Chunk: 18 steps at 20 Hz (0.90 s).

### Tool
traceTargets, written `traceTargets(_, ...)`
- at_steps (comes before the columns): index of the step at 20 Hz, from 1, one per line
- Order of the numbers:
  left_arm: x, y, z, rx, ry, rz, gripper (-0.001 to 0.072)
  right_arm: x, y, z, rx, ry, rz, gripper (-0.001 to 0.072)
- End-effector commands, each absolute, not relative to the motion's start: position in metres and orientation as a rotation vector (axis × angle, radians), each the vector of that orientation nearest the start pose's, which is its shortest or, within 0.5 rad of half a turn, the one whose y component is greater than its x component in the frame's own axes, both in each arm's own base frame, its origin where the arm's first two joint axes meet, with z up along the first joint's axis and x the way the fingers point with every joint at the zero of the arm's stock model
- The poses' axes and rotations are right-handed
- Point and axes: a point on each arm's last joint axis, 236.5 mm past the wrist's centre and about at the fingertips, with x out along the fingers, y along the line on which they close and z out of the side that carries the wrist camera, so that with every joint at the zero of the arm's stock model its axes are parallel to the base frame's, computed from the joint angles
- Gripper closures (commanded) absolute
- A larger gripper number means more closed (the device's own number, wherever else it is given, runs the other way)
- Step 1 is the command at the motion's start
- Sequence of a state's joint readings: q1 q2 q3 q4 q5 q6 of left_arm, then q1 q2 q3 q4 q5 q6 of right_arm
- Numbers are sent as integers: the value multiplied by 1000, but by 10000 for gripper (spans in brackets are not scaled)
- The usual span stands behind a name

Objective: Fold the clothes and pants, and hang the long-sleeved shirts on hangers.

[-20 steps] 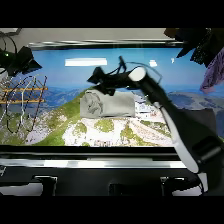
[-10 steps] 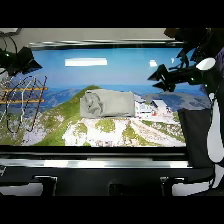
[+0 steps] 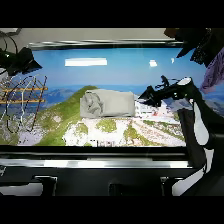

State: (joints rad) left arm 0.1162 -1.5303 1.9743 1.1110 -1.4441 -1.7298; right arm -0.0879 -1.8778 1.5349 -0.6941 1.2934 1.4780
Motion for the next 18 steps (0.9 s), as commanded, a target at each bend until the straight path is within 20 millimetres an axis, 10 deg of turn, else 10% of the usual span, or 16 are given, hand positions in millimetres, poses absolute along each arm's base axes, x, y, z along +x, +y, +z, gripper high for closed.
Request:
traceTargets(1, 480, -48, 201, -480, 985, -206, 690, 469, 160, -74, 833, 1475, 474, 235)
traceTargets(6, 480, -48, 201, -459, 982, -217, 690, 473, 177, -87, 822, 1468, 468, 254)
traceTargets(12, 481, -48, 199, -457, 985, -218, 690, 472, 193, -90, 785, 1459, 483, 431)
traceTargets(15, 482, -48, 197, -458, 990, -218, 690, 475, 200, -84, 799, 1442, 494, 676)
traceTargets(18, 482, -48, 197, -448, 990, -223, 690, 488, 191, -57, 826, 1369, 486, 677)
